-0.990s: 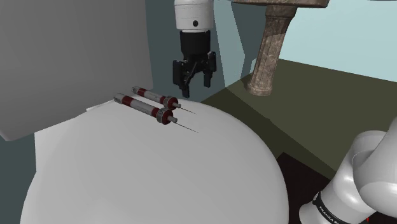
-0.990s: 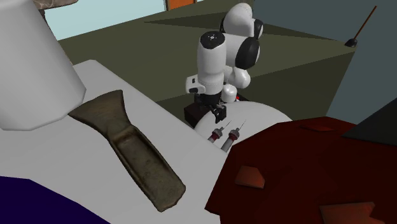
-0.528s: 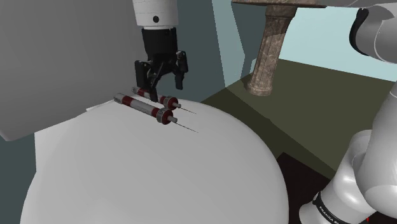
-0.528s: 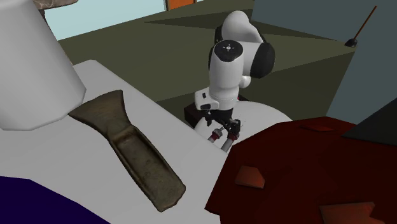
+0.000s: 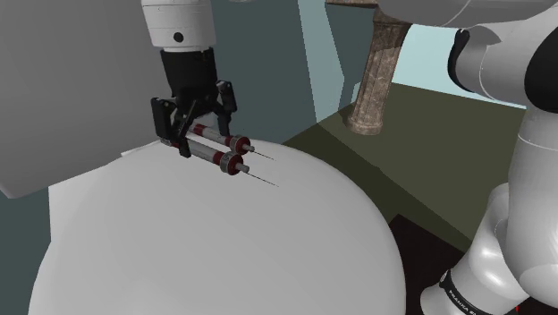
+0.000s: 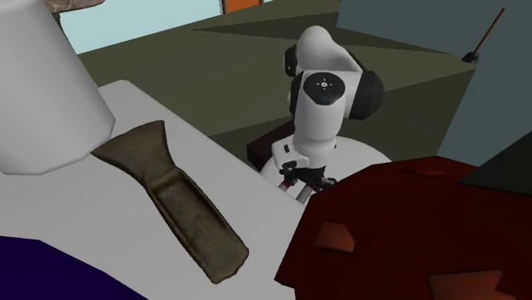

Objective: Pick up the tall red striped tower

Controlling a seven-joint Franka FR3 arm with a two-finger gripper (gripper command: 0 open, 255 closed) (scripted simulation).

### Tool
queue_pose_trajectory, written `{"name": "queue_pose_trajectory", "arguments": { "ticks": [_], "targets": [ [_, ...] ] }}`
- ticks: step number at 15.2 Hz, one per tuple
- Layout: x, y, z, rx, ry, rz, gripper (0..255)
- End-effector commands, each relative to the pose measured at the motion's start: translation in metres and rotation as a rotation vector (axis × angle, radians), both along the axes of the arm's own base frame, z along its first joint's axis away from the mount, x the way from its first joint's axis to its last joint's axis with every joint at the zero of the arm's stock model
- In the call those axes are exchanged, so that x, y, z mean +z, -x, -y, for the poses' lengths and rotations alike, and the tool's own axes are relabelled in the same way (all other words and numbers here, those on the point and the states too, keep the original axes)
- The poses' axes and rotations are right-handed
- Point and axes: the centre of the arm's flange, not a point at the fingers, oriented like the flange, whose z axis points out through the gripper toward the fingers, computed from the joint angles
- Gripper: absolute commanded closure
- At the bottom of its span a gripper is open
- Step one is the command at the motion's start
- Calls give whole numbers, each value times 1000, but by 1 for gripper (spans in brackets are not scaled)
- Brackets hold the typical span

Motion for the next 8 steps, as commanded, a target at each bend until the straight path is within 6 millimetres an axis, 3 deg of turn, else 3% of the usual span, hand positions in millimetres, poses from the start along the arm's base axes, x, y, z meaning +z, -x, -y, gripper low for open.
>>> {"name": "queue_pose_trajectory", "arguments": {
  "ticks": [1, 3, 5, 6, 8],
  "targets": [
    [-10, 0, -1, 0, 0, 0, 0],
    [-24, 0, -1, 0, 0, 0, 0],
    [-24, 0, -1, 0, 0, 0, 0],
    [-23, 0, -1, 0, 0, 0, 255],
    [-23, -1, -1, 0, 0, 0, 255]
  ]
}}
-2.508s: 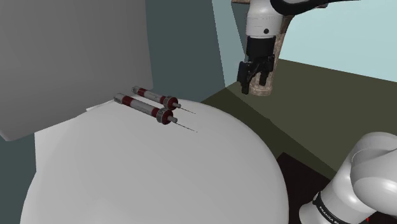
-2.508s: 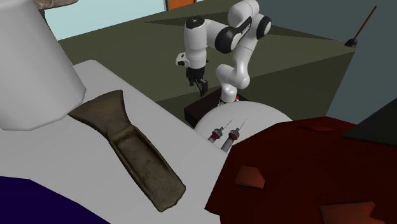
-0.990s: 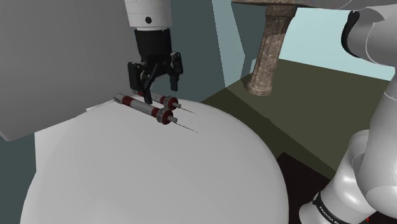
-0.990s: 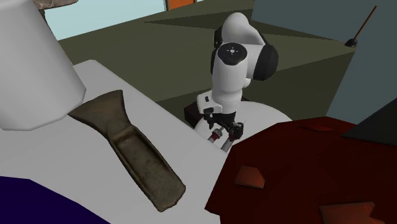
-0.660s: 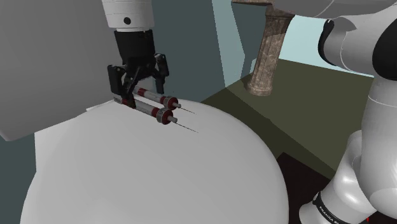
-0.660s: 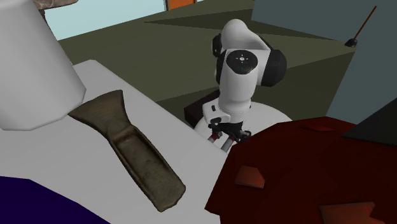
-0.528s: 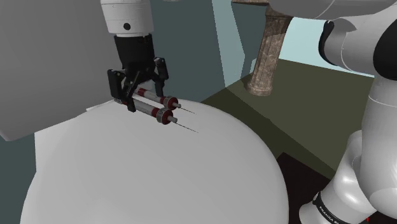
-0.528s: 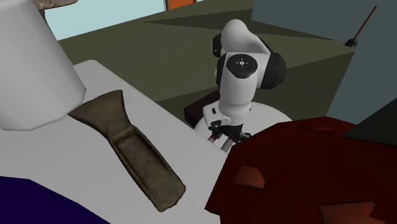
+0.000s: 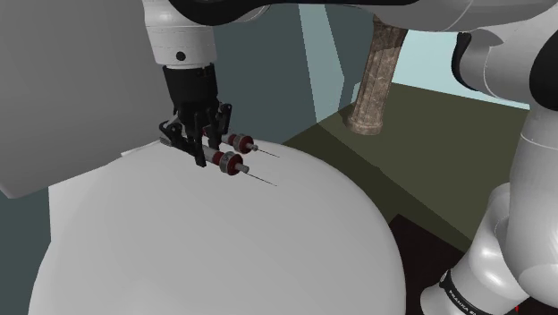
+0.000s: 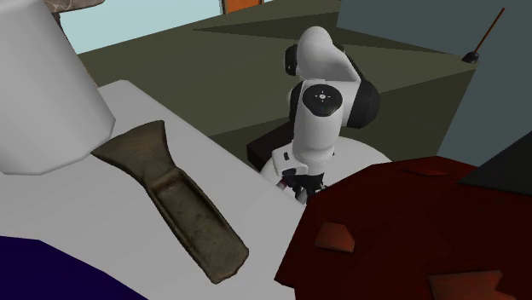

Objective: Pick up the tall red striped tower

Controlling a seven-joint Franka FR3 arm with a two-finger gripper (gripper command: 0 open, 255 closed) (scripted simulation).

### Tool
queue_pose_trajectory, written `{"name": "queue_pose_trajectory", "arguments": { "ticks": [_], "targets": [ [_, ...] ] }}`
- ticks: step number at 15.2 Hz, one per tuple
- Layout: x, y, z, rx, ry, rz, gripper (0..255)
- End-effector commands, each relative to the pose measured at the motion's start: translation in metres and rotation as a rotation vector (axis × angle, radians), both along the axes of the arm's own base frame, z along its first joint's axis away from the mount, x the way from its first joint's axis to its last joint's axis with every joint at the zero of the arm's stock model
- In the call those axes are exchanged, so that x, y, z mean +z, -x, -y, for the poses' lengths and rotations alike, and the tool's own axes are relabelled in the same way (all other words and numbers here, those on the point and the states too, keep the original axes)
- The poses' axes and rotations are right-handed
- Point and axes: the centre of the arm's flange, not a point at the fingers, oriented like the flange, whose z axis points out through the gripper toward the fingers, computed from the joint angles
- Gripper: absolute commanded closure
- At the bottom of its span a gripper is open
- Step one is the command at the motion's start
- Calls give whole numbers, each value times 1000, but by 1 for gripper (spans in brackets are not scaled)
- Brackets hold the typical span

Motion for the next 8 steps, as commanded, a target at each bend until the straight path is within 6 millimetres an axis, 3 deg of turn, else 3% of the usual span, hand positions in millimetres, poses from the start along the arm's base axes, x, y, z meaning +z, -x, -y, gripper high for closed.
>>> {"name": "queue_pose_trajectory", "arguments": {
  "ticks": [1, 8],
  "targets": [
    [-1, 0, 0, 0, 1, -1, 255],
    [4, 0, 1, 0, 1, -1, 255]
  ]
}}
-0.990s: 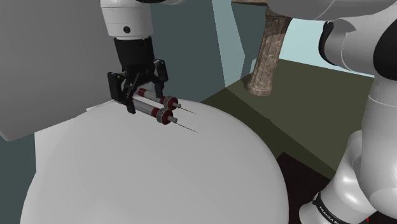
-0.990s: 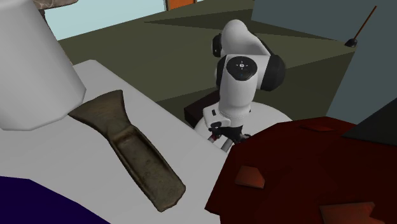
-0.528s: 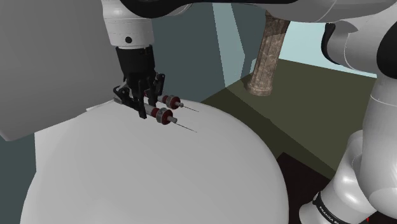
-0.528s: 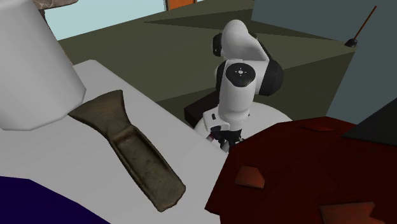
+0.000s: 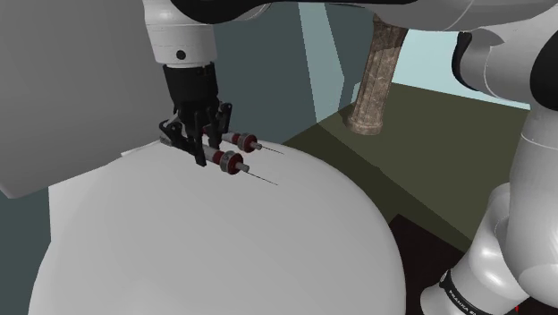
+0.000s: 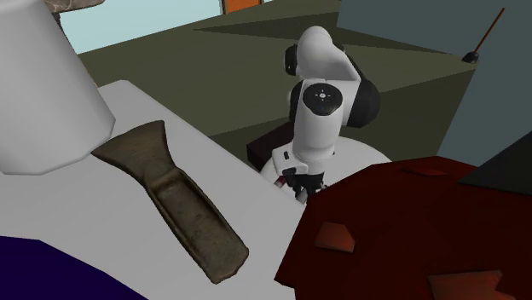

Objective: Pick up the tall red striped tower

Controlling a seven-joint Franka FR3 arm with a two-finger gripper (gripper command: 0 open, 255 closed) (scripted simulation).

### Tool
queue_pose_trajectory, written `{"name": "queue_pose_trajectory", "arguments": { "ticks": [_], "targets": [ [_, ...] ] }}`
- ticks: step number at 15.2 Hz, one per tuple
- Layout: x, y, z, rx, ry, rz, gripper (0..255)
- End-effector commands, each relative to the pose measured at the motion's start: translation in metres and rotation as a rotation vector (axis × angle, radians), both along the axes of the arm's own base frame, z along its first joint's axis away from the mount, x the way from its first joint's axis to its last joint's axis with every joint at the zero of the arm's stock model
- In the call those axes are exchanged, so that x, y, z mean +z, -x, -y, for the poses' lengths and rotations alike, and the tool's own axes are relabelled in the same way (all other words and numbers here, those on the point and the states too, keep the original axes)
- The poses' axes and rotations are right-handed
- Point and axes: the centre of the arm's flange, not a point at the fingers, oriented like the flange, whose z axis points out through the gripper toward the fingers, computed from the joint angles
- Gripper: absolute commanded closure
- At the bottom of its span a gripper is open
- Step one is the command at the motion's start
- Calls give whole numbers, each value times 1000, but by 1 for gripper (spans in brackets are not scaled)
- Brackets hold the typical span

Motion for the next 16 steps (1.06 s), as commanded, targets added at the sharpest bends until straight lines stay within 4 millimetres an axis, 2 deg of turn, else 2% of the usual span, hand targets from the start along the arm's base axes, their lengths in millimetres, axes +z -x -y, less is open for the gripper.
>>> {"name": "queue_pose_trajectory", "arguments": {
  "ticks": [1, 14, 16],
  "targets": [
    [7, 0, 1, 0, 1, -1, 255],
    [76, 0, 1, 0, 1, -1, 255],
    [77, 0, 1, 0, 1, -1, 255]
  ]
}}
